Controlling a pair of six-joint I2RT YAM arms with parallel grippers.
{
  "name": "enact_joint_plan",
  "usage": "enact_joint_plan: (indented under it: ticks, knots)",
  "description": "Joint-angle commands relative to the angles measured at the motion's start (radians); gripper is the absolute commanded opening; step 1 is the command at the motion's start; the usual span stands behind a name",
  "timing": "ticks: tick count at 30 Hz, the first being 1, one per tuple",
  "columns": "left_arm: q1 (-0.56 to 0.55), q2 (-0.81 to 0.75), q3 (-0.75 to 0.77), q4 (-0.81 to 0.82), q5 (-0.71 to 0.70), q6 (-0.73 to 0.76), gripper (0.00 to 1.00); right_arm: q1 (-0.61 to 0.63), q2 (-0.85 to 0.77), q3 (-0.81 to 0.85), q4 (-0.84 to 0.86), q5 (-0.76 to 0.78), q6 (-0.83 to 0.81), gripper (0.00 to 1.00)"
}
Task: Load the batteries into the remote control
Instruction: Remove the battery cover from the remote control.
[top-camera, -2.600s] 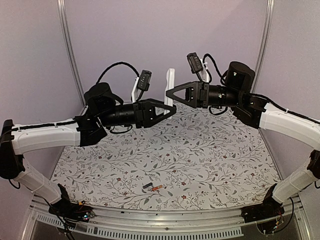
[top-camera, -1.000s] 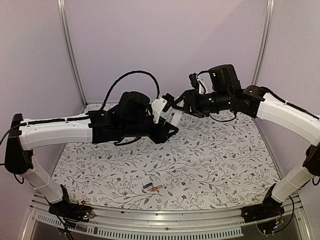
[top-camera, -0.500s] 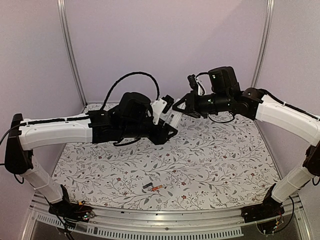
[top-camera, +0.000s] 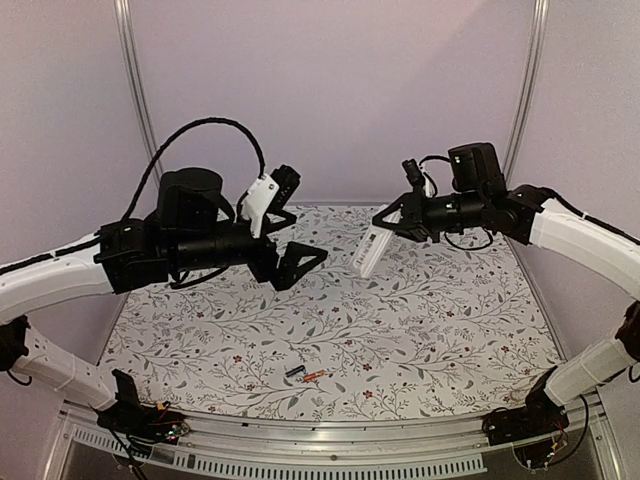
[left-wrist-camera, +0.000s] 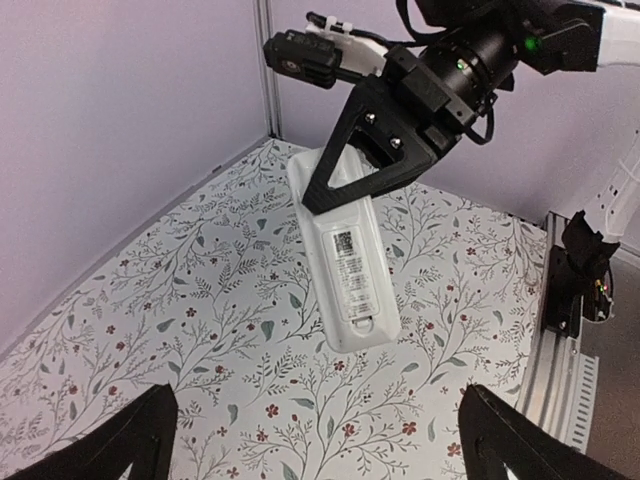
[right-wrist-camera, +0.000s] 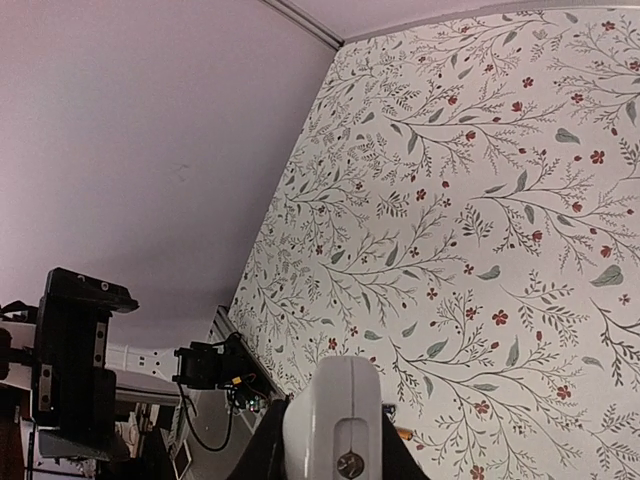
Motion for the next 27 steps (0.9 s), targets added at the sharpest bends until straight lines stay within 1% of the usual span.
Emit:
enact_joint_plan:
  ticks: [1, 5, 9, 11, 14, 18, 27]
  knots:
    - [-0.003, -0.087, -0.101, 0.012, 0.084, 0.25, 0.97, -0.008, -0.006, 0.01, 0.008, -0.227, -0.033, 0.0]
    - [-0.051, -0.152, -0.155, 0.007, 0.136, 0.432, 0.92, -0.008, 0.036, 0.013, 0.001, -0.321, -0.028, 0.0]
    - [-0.092, -0.162, -0.172, -0.005, 0.1, 0.557, 0.85, -0.006, 0.053, 0.013, -0.016, -0.352, -0.028, 0.0]
    - [-0.118, -0.149, -0.167, -0.01, 0.068, 0.608, 0.79, 0.0, 0.063, 0.012, -0.021, -0.359, -0.026, 0.0]
    - [-0.148, -0.115, -0.15, -0.022, 0.064, 0.673, 0.68, 0.025, 0.084, 0.013, -0.022, -0.364, -0.026, 0.0]
    - [-0.165, -0.051, -0.11, -0.053, 0.064, 0.721, 0.55, 0.057, 0.108, 0.022, -0.025, -0.366, -0.034, 0.0]
    - [-0.178, 0.049, -0.043, -0.081, 0.074, 0.771, 0.42, 0.097, 0.147, 0.05, -0.051, -0.376, -0.053, 0.0]
